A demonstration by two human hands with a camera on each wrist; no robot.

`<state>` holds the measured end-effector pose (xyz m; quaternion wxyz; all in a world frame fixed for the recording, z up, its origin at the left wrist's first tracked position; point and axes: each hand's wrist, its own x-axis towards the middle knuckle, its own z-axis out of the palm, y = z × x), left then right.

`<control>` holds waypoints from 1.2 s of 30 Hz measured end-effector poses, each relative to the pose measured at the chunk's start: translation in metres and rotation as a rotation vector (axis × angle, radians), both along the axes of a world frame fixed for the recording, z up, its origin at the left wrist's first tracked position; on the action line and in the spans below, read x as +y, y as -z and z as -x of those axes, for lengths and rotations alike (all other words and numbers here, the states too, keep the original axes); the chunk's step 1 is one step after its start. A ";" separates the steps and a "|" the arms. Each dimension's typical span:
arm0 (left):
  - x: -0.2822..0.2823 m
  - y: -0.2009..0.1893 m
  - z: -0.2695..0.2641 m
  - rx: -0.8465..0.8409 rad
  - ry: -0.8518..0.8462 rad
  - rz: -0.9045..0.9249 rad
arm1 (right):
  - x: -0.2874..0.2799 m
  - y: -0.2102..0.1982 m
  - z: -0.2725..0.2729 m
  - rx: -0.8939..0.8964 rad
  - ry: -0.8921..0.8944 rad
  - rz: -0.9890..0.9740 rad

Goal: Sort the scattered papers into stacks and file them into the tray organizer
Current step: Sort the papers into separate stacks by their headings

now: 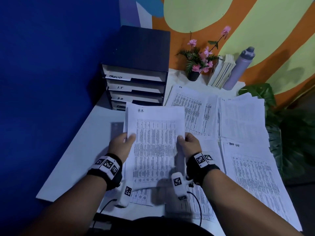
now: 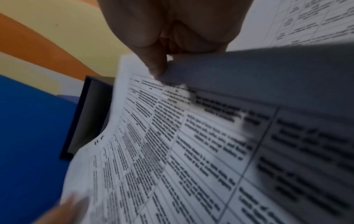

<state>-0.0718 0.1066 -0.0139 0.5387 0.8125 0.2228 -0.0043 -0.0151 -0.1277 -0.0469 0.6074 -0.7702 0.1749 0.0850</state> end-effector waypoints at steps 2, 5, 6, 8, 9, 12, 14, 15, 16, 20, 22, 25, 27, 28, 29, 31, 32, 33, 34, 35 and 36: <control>-0.001 -0.002 -0.004 -0.015 0.007 -0.138 | 0.005 0.000 0.006 0.057 -0.115 0.000; 0.004 -0.008 -0.011 -0.034 -0.126 -0.185 | 0.003 0.004 0.020 0.147 -0.354 0.049; 0.006 -0.010 -0.013 -0.049 -0.170 -0.166 | 0.003 0.005 0.024 0.147 -0.397 0.087; 0.008 -0.014 -0.017 -0.093 -0.190 -0.158 | 0.000 0.006 0.028 0.093 -0.349 0.149; 0.009 -0.014 -0.019 -0.118 -0.189 -0.144 | -0.002 0.005 0.028 0.060 -0.266 0.164; 0.009 -0.016 -0.021 -0.127 -0.155 -0.181 | -0.018 0.004 0.011 -0.029 0.005 0.231; 0.008 -0.013 -0.019 -0.091 -0.134 -0.272 | -0.039 0.003 -0.003 -0.034 0.144 0.245; 0.009 -0.011 -0.019 -0.075 -0.125 -0.308 | -0.050 0.004 -0.010 -0.014 0.194 0.244; 0.010 -0.008 -0.018 -0.056 -0.117 -0.334 | -0.062 0.004 -0.017 0.012 0.230 0.236; 0.018 0.004 -0.015 0.133 -0.098 -0.373 | -0.099 0.007 -0.044 0.046 0.352 0.173; 0.023 0.008 -0.013 0.179 -0.089 -0.402 | -0.103 0.007 -0.056 0.053 0.361 0.094; 0.030 0.014 -0.009 0.150 -0.102 -0.376 | -0.099 0.006 -0.074 0.050 0.289 0.055; 0.033 0.015 -0.007 0.112 -0.143 -0.313 | -0.097 0.006 -0.086 0.034 0.238 0.086; 0.033 0.014 -0.006 0.095 -0.168 -0.284 | -0.095 0.005 -0.091 0.021 0.210 0.120; 0.034 0.014 -0.006 0.081 -0.192 -0.268 | -0.094 0.005 -0.097 0.017 0.183 0.158; 0.036 0.013 -0.006 0.065 -0.224 -0.252 | -0.093 0.000 -0.107 0.023 0.146 0.215; 0.036 0.011 -0.006 0.058 -0.229 -0.243 | -0.093 -0.003 -0.110 0.034 0.132 0.243; 0.036 0.009 -0.006 0.046 -0.231 -0.240 | -0.094 -0.006 -0.114 0.054 0.107 0.290; 0.036 0.008 -0.006 0.032 -0.233 -0.236 | -0.095 -0.009 -0.117 0.073 0.067 0.363; 0.036 0.006 -0.006 0.019 -0.237 -0.229 | -0.096 -0.012 -0.119 0.082 0.028 0.442; 0.035 0.004 -0.006 0.007 -0.239 -0.220 | -0.097 -0.014 -0.120 0.077 0.008 0.511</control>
